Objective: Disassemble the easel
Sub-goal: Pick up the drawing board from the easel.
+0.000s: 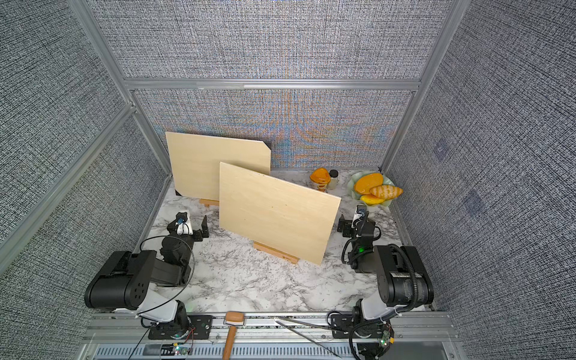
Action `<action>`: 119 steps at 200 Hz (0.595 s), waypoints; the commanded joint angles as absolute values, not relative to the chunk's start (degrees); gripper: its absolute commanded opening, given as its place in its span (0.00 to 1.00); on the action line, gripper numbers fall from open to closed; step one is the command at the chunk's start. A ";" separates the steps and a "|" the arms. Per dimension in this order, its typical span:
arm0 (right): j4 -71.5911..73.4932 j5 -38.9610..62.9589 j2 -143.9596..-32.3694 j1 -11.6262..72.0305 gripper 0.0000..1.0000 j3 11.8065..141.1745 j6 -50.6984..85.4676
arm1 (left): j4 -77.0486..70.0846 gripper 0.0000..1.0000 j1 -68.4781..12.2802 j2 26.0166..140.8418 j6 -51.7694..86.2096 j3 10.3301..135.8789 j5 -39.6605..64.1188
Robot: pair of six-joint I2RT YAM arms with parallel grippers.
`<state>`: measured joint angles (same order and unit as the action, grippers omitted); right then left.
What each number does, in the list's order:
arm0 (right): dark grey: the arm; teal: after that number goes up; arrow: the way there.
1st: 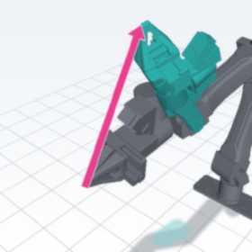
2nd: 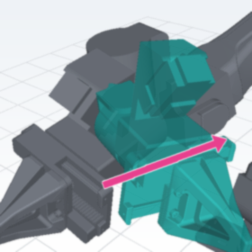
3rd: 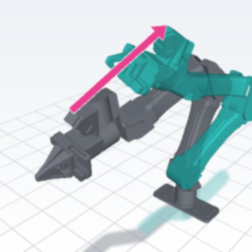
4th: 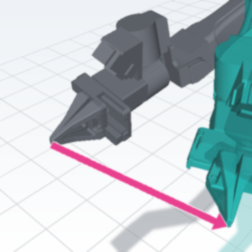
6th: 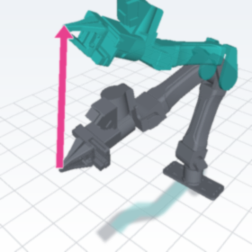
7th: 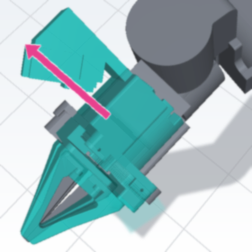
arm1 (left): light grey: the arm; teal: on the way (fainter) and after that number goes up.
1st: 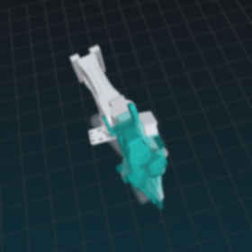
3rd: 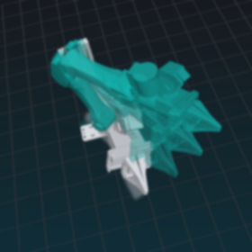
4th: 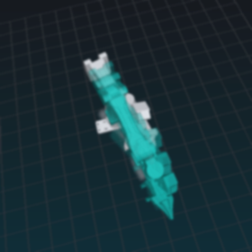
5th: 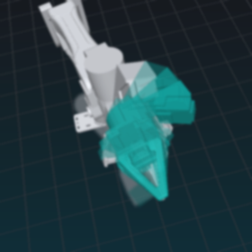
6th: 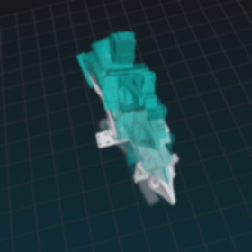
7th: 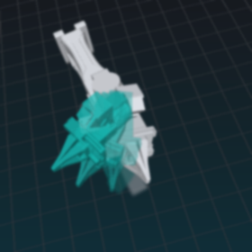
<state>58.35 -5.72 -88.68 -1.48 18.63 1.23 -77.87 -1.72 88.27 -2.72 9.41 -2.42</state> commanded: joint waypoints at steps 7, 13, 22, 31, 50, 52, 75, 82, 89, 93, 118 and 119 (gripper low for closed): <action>58.45 -5.32 -88.51 -1.58 0.99 18.72 1.49 | -77.74 0.99 -1.67 87.98 -2.37 9.58 -2.29; 58.45 -5.13 -88.44 -1.66 0.99 18.64 1.56 | -77.69 0.99 -1.67 87.98 -2.37 9.58 -2.29; 58.45 -4.80 -88.43 -1.84 0.99 18.56 1.66 | -77.74 0.99 -1.67 87.98 -2.37 9.58 -2.29; 58.54 -4.68 -88.47 -1.93 0.99 18.55 1.67 | -77.70 0.99 -1.66 88.02 -2.37 9.64 -2.29; 59.14 -5.09 -87.84 -1.93 0.99 18.05 2.10 | -78.00 0.99 -1.67 87.89 -2.46 9.34 -2.53; 59.15 -5.10 -87.66 -1.93 0.99 17.96 2.11 | -78.23 0.99 -1.67 87.83 -2.46 9.13 -2.68; 58.47 -6.90 -83.66 -1.93 0.99 16.51 2.67 | -83.87 0.99 -1.67 87.40 -1.93 6.22 -3.60; 57.89 -7.51 -82.00 -2.02 0.99 16.06 2.89 | -85.29 0.99 -1.67 87.04 -1.73 5.25 -4.07; 57.23 -7.77 -80.09 -2.04 0.99 15.49 2.90 | -86.65 0.99 -1.67 86.41 -1.44 4.28 -4.86; 56.73 -7.80 -78.82 -2.02 0.99 15.20 2.90 | -87.25 0.99 -1.67 85.99 -1.36 3.83 -5.41; 46.82 -9.59 -69.02 -2.02 0.98 16.56 3.32 | -85.47 0.99 -1.67 80.55 -0.81 2.29 -8.10; 46.13 -9.67 -68.57 -2.02 0.98 16.81 3.37 | -85.14 0.99 -1.67 80.31 -0.80 2.33 -8.18</action>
<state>54.76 -7.18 -75.00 -1.93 15.27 2.33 -83.02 -1.72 84.18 -1.48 2.98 -4.93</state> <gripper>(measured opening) 0.981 0.994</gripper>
